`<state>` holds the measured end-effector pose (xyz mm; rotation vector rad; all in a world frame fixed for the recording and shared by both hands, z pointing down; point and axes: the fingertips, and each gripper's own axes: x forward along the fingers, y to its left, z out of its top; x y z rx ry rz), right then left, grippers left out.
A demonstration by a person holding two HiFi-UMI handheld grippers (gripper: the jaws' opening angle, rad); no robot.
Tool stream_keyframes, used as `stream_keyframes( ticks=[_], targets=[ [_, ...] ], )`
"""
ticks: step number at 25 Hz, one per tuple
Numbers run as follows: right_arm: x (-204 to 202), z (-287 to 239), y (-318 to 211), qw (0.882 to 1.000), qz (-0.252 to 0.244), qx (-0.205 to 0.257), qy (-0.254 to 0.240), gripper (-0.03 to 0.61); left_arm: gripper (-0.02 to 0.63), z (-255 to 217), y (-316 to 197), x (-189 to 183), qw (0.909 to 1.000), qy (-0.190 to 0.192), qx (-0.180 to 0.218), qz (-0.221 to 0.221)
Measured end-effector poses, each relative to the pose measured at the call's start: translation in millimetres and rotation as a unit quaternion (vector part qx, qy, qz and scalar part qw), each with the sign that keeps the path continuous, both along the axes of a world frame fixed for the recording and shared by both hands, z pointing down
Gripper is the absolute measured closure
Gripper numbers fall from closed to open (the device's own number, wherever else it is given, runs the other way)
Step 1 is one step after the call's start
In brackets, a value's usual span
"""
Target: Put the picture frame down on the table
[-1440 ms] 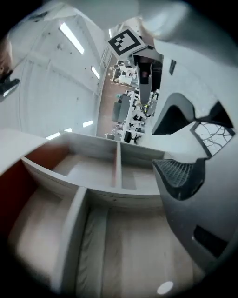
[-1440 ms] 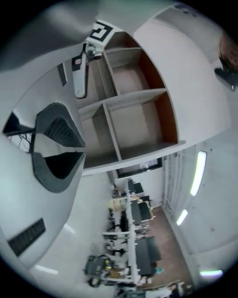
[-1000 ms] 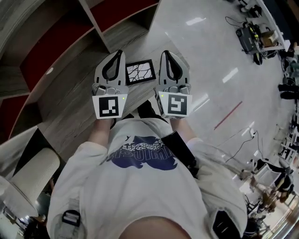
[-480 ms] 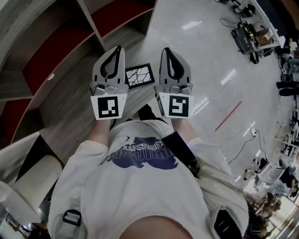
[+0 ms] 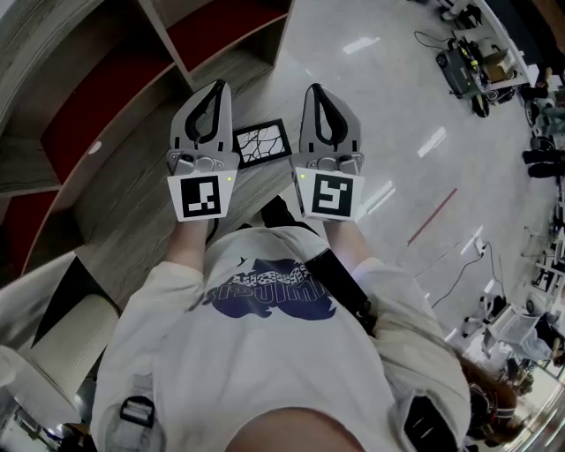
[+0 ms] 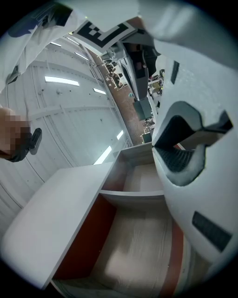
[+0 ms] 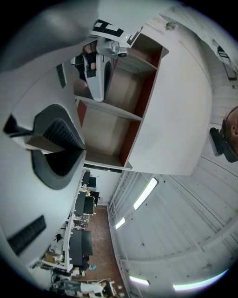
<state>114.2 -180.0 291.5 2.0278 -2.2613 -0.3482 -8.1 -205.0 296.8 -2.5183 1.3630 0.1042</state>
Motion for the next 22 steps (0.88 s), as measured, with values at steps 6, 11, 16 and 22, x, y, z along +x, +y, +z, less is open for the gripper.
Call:
stream_keyframes(
  ticks=[6,11,16,22],
  targets=[
    [-3.4,-0.3,-0.3,1.0,-0.006,-0.004,0.004,0.581,0.606,1.7,-1.4,1.7,0.9999,-0.011,0.003,0.002],
    [-3.8,-0.3,0.7,1.0,-0.004,-0.007,0.005,0.581,0.606,-1.0,-1.4,-1.6,1.0,0.001,-0.002,0.0],
    [-3.1,-1.1,1.9,1.0,-0.003,-0.005,0.005,0.581,0.606,-1.4,-0.6,-0.6,1.0,-0.001,0.001,0.001],
    [-4.5,-1.6,2.9,1.0,-0.002,-0.005,0.005,0.581,0.606,1.6,-0.5,-1.7,1.0,-0.001,-0.002,0.001]
  ],
)
